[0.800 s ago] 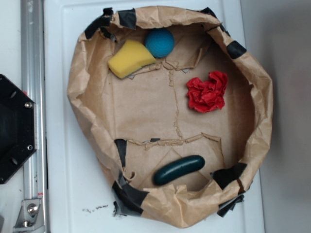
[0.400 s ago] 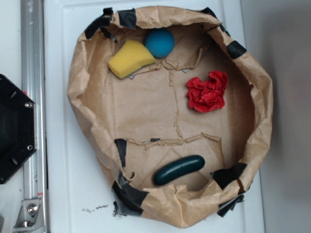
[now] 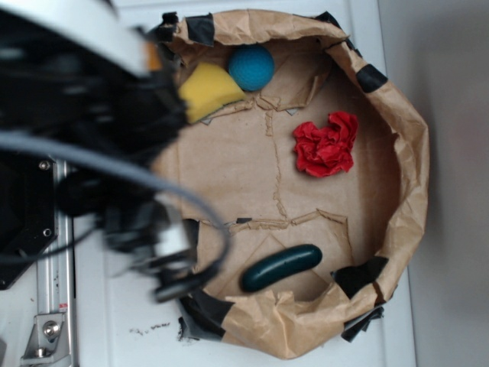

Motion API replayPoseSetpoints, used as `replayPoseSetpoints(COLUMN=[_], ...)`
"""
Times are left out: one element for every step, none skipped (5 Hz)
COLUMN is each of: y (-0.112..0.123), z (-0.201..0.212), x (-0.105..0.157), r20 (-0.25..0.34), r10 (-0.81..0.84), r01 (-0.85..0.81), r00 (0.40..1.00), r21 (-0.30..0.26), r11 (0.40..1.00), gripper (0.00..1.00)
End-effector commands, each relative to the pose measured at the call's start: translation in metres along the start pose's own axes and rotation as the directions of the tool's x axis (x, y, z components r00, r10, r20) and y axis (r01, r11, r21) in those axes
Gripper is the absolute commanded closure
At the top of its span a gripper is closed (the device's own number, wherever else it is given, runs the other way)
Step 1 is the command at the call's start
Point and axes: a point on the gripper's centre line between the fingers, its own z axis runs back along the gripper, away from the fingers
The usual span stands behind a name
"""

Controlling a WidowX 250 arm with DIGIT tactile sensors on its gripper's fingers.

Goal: Grab the plastic pickle.

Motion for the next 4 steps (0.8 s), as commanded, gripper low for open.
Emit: replayPoseSetpoints(y=[0.001,-0.005,-0.029,-0.051], z=[-0.080,-0.117,-0.137,-0.148], x=[0.046,0.044,0.024,0.004], r20=[-0.007,-0.045,-0.100,-0.122], r10=[-0.014,-0.070,-0.107,-0.160], r01=[0.014,0.070,0.104,0.154], r00=[1.000,0.997,0.989,0.980], r21=[-0.013,-0.009,-0.037,-0.053], r11=[1.000,0.998,0.994,0.987], gripper=[0.00,0.00,0.00,0.00])
